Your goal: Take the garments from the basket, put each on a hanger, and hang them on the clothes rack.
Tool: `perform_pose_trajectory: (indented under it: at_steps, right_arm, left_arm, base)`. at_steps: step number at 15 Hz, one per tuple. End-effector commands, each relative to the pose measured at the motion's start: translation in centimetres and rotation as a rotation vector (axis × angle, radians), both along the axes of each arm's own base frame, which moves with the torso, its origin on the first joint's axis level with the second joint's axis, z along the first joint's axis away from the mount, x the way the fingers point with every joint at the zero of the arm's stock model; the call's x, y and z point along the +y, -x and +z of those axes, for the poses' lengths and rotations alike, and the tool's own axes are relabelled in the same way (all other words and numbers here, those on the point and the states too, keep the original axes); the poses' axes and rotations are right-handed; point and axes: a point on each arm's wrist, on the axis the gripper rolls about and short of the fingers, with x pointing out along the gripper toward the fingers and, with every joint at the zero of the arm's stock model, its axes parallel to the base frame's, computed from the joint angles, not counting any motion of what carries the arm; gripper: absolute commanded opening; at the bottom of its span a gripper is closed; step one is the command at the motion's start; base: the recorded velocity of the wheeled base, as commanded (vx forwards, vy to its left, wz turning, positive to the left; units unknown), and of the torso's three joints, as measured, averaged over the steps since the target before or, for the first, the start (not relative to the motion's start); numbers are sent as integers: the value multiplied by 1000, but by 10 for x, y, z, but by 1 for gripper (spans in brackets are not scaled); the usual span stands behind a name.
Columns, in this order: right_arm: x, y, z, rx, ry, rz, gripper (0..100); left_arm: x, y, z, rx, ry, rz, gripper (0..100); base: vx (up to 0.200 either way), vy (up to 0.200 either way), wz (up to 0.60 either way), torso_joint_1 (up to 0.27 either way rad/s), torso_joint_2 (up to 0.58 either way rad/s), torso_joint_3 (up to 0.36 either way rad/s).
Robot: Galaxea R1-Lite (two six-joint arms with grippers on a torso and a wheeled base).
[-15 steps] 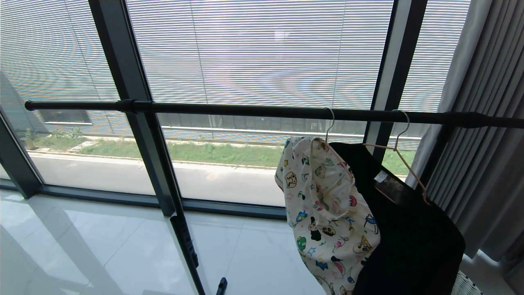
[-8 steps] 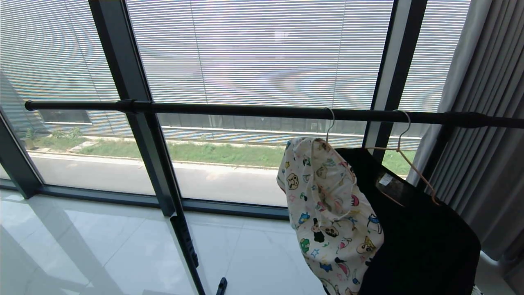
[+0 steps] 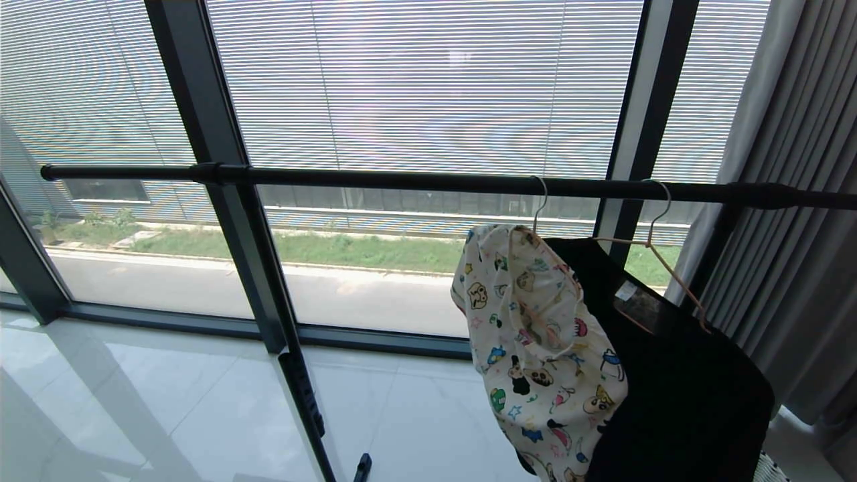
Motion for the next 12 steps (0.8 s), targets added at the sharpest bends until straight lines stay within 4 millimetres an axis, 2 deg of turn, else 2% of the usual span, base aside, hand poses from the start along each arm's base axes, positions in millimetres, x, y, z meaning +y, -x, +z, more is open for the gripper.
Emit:
perform_pose_trajectory:
  at_steps: [1,3,9,12]
  right_arm:
    - [0,0,0,2,3,1,100]
    - [0,0,0,3,-5,1,100]
    - [0,0,0,5,1,1,100]
    - [0,0,0,5,3,1,100]
  left_arm:
    - [0,0,0,1,-48,15,100]
    - [1,0,0,3,-100,45,100]
    - [1,0,0,4,-95,43,100]
    - [1,0,0,3,-95,43,100]
  base:
    - [0,0,0,0,0,0]
    - [0,0,0,0,0,0]
    - [0,0,0,0,0,0]
    - [-200,0,0,6,9,1]
